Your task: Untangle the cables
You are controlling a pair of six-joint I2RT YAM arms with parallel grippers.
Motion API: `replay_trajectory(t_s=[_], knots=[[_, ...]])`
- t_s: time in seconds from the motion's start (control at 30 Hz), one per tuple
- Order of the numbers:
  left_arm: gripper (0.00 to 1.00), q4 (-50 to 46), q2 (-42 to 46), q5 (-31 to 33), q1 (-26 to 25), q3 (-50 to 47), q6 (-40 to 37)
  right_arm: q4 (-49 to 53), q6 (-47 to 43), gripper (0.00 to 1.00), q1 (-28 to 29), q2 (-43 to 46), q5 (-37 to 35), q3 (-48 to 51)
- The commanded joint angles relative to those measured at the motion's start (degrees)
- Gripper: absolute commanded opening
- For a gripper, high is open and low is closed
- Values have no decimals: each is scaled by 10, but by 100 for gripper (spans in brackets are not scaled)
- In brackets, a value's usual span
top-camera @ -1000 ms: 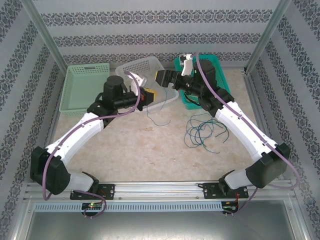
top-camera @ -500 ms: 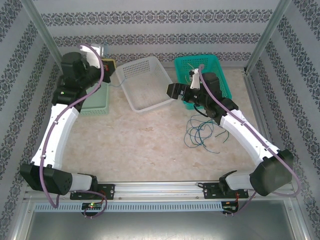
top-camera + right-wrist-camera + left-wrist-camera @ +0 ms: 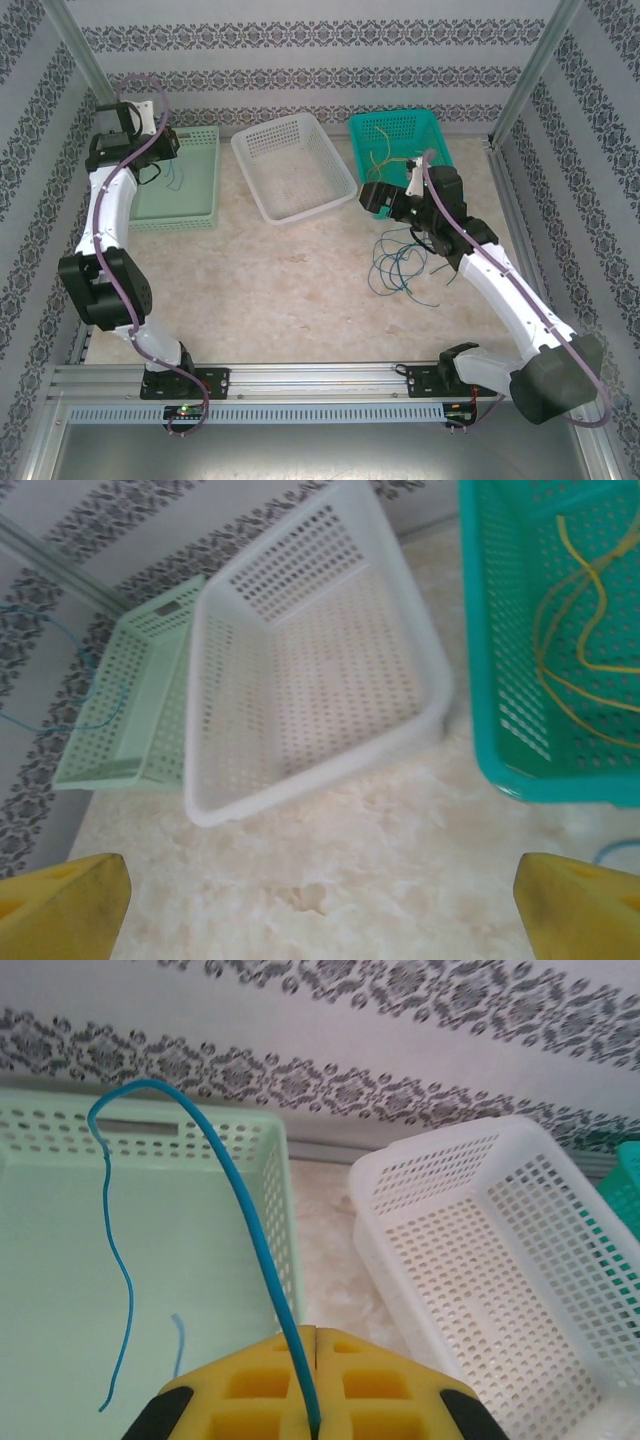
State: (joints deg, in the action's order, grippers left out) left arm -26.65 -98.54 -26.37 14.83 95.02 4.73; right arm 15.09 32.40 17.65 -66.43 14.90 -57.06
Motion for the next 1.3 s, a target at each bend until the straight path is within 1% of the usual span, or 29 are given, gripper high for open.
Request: replay_trajectory(t_s=[0.0,0.1,0.23,0.37,0.57,0.6,0.7,0.73,0.83,0.93,1.0,1.07,1.2,1.27], knots=[[0,-27,-23,-36,10,39,-1,21,2,98,-13,28,-32,27],[0,-35,-51,-48,14,50,-3,34,5,98,-25,51,-55,50],[0,-45,-76,-55,15,53,-5,51,4,98,-38,71,-64,66],[0,-52,-91,-31,17,49,6,79,-8,98,-43,77,-77,73],[0,-66,-114,-21,17,45,9,135,-15,98,-47,69,-84,81],[1,-68,-116,-19,17,44,12,143,-12,98,-48,69,-89,83],[13,-70,-125,-16,17,39,26,154,-6,98,-48,69,-97,99],[19,-71,-128,-19,17,39,31,155,-3,98,-49,68,-97,106],[42,-71,-127,-19,17,36,44,152,8,98,-50,54,-94,124],[75,-63,-115,-20,15,30,57,155,5,97,-51,24,-93,131],[87,-55,-100,-20,15,17,63,158,2,95,-51,4,-95,133],[100,-45,-81,-24,14,-1,69,157,4,91,-53,-14,-98,135],[100,-30,-34,-22,8,-34,75,157,-7,72,-58,-46,-108,130],[100,-17,-3,-14,0,-57,80,155,-19,64,-58,-67,-101,124]])
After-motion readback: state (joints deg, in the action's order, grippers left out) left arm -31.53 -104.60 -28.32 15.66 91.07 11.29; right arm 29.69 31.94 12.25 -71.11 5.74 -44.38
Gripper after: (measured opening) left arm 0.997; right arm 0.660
